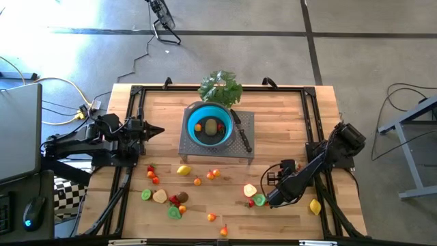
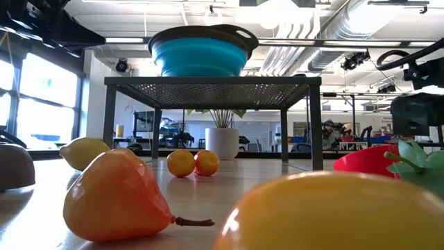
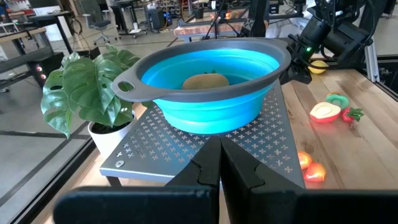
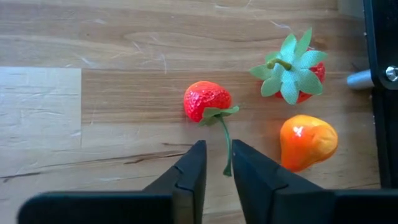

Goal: Pick & Place Fruit
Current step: Put the strawberry into the blue strainer bowl on to the shelf

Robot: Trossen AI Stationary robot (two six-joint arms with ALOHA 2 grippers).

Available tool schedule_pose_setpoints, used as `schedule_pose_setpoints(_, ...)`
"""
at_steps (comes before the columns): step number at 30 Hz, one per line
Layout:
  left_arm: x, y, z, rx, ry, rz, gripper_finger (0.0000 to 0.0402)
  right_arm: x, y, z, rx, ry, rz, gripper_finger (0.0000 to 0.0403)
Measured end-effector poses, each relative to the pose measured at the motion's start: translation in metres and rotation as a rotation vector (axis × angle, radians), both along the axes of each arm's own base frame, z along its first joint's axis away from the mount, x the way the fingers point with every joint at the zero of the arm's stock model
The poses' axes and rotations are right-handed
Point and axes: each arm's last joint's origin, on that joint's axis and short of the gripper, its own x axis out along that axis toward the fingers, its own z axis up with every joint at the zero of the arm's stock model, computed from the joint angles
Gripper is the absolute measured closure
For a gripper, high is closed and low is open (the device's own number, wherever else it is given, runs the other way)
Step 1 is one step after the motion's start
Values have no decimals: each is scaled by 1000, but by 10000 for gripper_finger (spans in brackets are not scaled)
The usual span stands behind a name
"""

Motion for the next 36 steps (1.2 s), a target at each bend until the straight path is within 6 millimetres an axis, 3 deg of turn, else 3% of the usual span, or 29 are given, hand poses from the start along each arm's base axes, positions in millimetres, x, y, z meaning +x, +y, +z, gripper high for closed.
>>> schedule_pose_setpoints(10, 0, 0, 0, 0, 0, 0, 402, 0, 0, 0, 7, 6, -3, 394)
schedule_pose_setpoints(24, 0, 0, 0, 0, 0, 0, 402, -1, 1, 1, 32, 17, -14, 399)
schedule_pose_setpoints(36, 0, 0, 0, 0, 0, 0, 402, -1, -5, 37, 6, -188, 81, 399)
